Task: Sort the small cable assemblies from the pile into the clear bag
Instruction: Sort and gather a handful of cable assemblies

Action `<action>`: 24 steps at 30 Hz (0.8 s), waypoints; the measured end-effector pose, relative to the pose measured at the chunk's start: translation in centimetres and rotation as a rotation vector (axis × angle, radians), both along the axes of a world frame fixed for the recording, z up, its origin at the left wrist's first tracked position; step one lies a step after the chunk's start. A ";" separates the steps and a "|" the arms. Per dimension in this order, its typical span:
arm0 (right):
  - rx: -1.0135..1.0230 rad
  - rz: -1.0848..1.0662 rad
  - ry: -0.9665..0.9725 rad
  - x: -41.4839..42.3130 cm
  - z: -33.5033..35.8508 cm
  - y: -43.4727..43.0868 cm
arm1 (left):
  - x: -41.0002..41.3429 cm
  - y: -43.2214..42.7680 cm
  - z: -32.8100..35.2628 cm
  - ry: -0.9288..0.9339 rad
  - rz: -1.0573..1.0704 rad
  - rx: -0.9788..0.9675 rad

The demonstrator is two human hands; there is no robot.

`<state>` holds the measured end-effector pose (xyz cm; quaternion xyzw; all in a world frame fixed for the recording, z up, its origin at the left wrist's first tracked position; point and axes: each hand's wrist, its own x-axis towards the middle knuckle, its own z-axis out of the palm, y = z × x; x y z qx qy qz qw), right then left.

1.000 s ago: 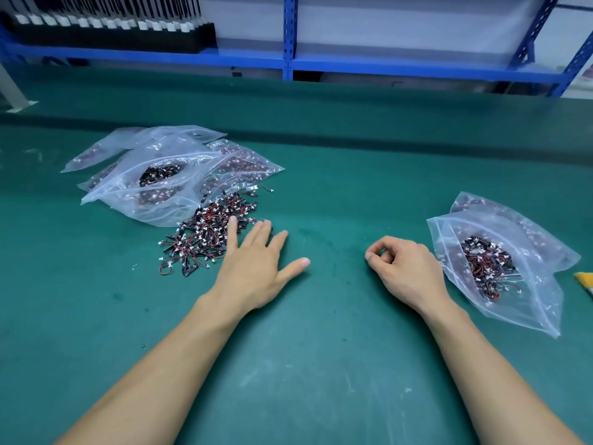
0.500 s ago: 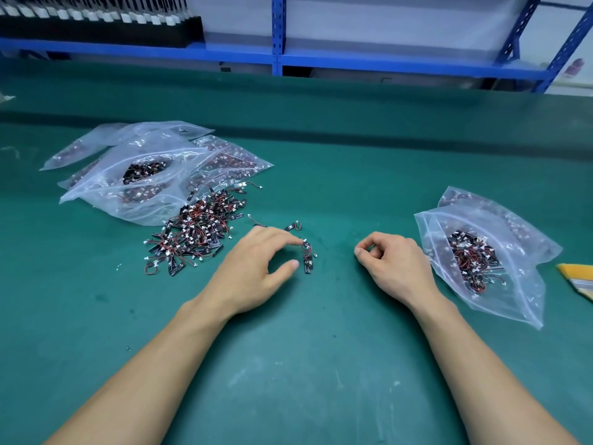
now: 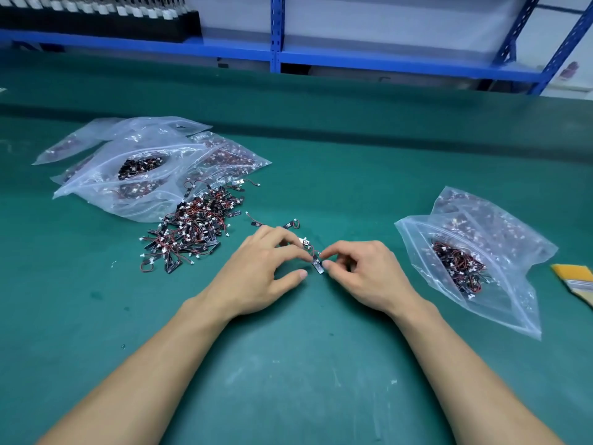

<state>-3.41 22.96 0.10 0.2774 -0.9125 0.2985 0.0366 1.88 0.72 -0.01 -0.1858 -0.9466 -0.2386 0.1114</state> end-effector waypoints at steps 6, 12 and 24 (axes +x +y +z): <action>0.075 0.002 -0.013 -0.1 0.1 0.0 | 0.0 0.1 -0.2 -0.047 -0.057 -0.104; 0.101 -0.038 0.003 -0.1 0.2 0.0 | 0.1 0.0 -0.5 -0.078 -0.075 -0.136; 0.156 -0.016 0.031 -0.2 0.7 0.0 | 0.1 -0.7 -0.2 -0.049 0.009 -0.093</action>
